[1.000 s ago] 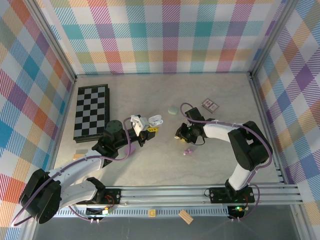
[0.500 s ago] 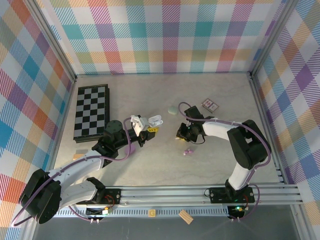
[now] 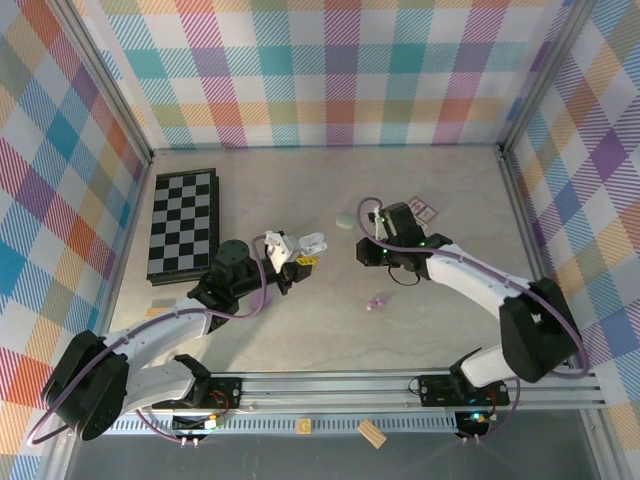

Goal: Insert the wireless bluetooth earbuds into the charging case

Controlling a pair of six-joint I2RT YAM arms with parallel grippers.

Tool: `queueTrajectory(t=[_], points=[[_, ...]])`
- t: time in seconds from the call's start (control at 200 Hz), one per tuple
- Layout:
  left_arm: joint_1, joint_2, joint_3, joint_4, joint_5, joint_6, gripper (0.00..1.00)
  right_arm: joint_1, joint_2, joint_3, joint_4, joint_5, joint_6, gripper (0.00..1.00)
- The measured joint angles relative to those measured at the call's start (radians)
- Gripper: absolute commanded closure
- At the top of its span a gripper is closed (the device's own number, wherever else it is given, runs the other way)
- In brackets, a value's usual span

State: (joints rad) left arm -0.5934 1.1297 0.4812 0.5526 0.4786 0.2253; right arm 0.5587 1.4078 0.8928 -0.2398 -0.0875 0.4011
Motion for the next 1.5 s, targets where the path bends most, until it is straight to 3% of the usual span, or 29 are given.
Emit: queueTrajectory(t=[0.575,0.93,1.5], points=[[0.0,0.116,0.058,0.0,0.048,-0.037,0.98,0.158,-0.282,0.048,-0.098,0.069,-0.262,0.79],[-0.002,0.124,0.077,-0.001,0.098,-0.05,0.98,0.214,-0.255,0.129,-0.091,0.071,-0.371,0.79],[-0.006,0.124,0.08,-0.003,0.134,-0.053,0.98,0.227,-0.185,0.166,-0.095,0.06,-0.438,0.8]])
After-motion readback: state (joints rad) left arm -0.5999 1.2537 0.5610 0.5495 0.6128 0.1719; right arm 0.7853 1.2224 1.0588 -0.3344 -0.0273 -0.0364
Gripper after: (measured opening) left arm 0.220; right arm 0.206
